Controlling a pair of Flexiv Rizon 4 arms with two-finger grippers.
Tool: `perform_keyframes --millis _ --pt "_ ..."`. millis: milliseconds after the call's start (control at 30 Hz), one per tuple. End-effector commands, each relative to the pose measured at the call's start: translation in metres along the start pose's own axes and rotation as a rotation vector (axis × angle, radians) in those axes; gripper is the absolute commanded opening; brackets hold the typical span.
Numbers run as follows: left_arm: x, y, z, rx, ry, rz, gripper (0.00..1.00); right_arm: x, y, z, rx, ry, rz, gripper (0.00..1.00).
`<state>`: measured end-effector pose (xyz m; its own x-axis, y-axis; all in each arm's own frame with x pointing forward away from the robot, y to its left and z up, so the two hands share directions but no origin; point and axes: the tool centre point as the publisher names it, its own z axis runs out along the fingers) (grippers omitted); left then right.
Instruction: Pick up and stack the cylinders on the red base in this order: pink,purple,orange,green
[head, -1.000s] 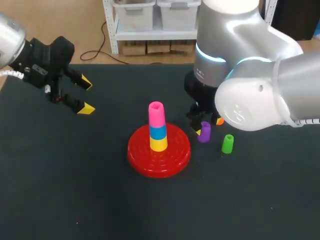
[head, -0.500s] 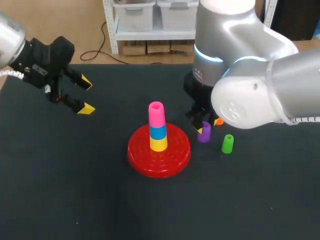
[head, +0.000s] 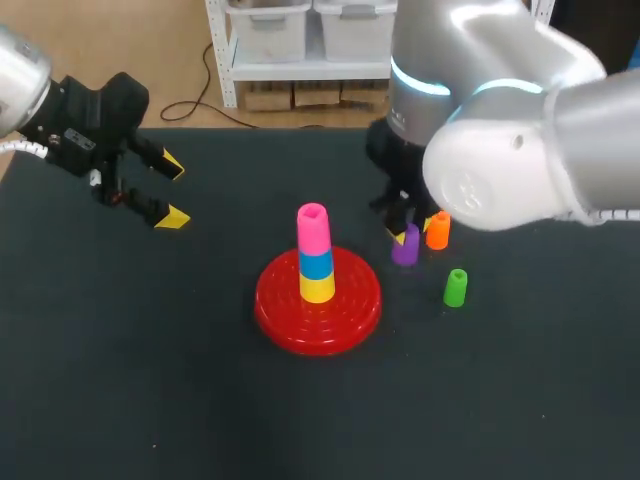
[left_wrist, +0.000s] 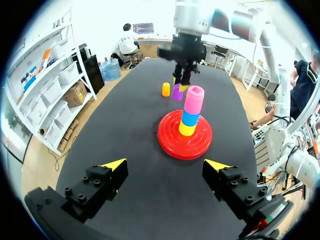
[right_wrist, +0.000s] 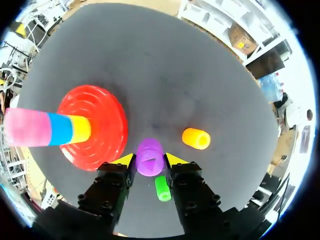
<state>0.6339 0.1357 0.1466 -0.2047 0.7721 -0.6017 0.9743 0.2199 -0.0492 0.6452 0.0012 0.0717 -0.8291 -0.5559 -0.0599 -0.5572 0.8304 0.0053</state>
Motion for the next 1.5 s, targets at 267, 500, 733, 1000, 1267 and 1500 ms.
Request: perform_keyframes --millis 267,500,733,1000,1267,1500 --pt "0.0 0.0 0.0 0.001 0.003 0.0 1.0 -0.003 0.031 -0.128 -0.032 -0.073 -0.065 0.0" --pt "0.0 0.0 0.0 0.001 0.003 0.0 1.0 -0.011 0.07 -0.169 -0.072 -0.162 -0.185 0.0" --pt "0.0 0.0 0.0 0.001 0.003 0.0 1.0 -0.02 0.105 -0.161 -0.063 -0.136 -0.269 0.0" --pt "0.0 0.0 0.0 0.001 0.003 0.0 1.0 -0.025 0.123 -0.147 -0.04 -0.107 -0.313 0.0" --pt "0.0 0.0 0.0 0.001 0.003 0.0 1.0 -0.029 0.127 -0.129 -0.012 -0.075 -0.317 0.0" --pt "0.0 0.0 0.0 0.001 0.003 0.0 1.0 -0.033 0.126 -0.122 -0.002 -0.072 -0.305 0.0"
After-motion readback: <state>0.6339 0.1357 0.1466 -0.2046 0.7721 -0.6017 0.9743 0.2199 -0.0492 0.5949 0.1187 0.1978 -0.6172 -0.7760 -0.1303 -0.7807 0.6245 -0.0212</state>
